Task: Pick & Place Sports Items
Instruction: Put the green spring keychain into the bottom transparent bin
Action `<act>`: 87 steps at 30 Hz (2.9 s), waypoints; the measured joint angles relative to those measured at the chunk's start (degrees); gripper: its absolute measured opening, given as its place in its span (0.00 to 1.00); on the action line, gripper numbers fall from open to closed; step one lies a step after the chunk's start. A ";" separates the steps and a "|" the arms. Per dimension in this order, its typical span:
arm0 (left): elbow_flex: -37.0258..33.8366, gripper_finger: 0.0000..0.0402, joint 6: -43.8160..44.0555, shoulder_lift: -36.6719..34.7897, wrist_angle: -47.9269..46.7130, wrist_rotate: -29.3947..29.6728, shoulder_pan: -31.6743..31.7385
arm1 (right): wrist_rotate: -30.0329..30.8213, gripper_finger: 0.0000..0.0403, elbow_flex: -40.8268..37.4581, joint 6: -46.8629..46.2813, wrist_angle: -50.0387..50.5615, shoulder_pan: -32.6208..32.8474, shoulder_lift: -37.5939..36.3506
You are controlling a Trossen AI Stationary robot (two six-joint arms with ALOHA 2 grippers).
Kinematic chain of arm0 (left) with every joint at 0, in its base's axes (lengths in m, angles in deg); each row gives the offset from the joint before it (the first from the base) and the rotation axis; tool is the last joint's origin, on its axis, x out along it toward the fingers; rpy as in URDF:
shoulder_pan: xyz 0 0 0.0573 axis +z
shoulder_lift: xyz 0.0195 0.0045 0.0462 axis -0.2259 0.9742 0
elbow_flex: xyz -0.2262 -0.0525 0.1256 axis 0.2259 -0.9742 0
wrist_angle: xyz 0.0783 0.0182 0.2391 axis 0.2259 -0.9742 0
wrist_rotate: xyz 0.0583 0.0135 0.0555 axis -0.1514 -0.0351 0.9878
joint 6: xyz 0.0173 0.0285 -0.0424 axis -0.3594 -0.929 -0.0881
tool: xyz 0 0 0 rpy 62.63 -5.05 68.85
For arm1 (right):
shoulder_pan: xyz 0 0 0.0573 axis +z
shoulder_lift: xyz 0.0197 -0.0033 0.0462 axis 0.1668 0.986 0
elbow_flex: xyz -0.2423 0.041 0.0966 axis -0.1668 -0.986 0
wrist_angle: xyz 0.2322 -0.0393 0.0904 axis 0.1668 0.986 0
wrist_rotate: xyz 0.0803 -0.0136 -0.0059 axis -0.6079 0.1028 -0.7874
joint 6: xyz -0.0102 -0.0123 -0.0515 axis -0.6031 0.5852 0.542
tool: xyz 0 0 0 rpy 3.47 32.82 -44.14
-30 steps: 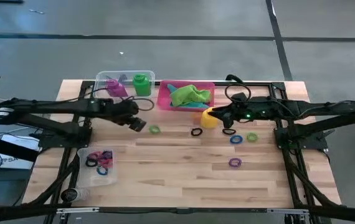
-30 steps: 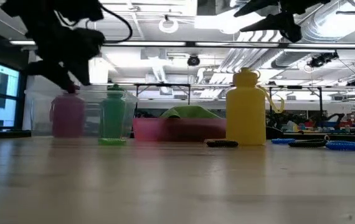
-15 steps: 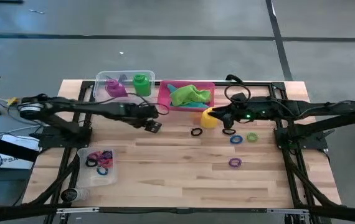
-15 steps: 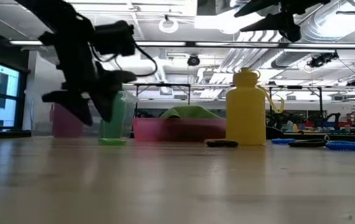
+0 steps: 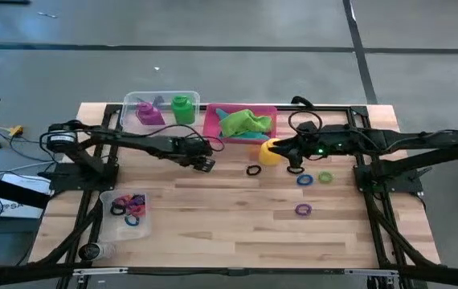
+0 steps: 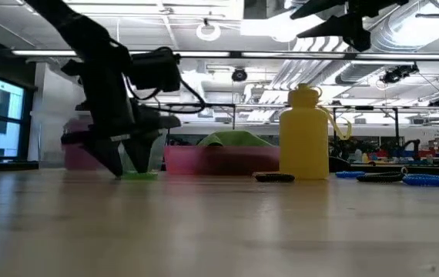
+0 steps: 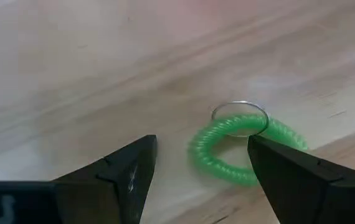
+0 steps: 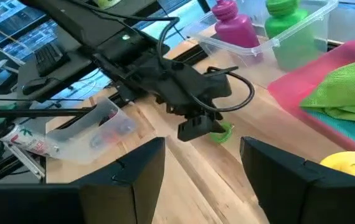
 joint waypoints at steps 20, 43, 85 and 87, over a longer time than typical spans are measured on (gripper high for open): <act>0.00 0.01 -1.99 0.05 -1.36 2.83 -3.41 | 0.46 0.41 0.00 0.00 0.15 0.00 0.00; -0.09 0.00 -16.54 -12.79 -1.65 -13.50 -3.23 | 0.48 0.41 0.00 -0.50 0.15 0.00 0.00; -0.09 0.00 -18.79 -45.13 -19.76 -20.21 -42.55 | 8.25 0.41 0.00 -5.25 -12.63 0.00 11.52; -0.09 0.00 -18.59 -45.13 -20.08 -19.88 -44.37 | 7.59 0.41 0.02 -5.25 -15.74 0.00 13.15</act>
